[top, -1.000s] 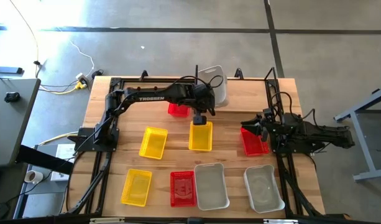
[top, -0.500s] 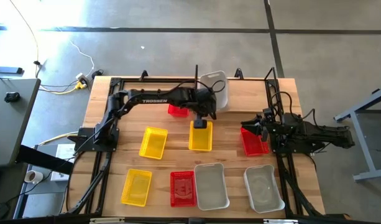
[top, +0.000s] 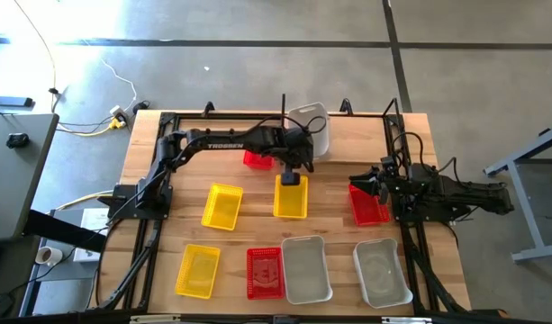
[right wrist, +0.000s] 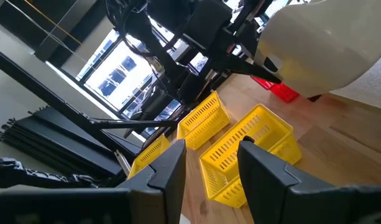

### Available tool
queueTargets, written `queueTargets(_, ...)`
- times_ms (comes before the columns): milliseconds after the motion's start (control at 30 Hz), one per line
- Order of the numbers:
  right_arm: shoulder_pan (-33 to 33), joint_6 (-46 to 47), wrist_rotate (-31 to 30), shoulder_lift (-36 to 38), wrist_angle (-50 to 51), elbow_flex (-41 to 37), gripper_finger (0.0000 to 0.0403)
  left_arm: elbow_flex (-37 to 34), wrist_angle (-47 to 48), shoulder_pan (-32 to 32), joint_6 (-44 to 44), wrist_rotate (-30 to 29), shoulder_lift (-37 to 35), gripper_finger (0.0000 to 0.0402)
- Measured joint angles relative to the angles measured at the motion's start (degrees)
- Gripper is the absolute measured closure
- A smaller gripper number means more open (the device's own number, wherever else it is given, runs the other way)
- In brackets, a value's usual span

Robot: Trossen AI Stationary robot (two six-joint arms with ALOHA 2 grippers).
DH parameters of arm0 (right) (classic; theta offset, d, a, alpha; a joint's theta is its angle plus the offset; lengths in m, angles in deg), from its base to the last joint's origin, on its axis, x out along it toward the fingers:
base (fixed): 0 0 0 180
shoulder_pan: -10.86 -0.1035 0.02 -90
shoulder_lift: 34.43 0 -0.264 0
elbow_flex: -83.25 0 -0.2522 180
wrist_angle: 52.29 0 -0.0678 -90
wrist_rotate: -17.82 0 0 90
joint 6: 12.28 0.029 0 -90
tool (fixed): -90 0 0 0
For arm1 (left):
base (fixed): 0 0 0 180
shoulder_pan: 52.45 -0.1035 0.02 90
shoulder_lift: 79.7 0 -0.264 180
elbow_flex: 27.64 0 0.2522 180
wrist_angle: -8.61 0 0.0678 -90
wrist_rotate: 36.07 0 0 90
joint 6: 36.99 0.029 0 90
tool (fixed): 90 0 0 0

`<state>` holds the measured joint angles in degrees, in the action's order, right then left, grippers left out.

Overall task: Stack baskets on shelf by color
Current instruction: Put the top gray bin on the shelf

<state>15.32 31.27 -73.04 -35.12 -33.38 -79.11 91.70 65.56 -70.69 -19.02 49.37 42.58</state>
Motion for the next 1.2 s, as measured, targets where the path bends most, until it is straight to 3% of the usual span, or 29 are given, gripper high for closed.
queueTargets(533,0.00,-0.02,0.00,0.00,-0.02,0.00,0.0273,0.00,-0.28,0.00,0.13,-2.59,0.04,0.0357)
queueTargets(967,-0.01,2.04,-0.02,0.00,-0.04,0.00,0.0273,0.00,0.43,1.21,-0.44,-7.56,-0.37,0.0355)
queueTargets(1200,0.01,3.09,-0.20,-0.08,-0.24,0.21,0.0273,4.89,2.15,2.71,-1.43,-10.19,-0.94,0.0355)
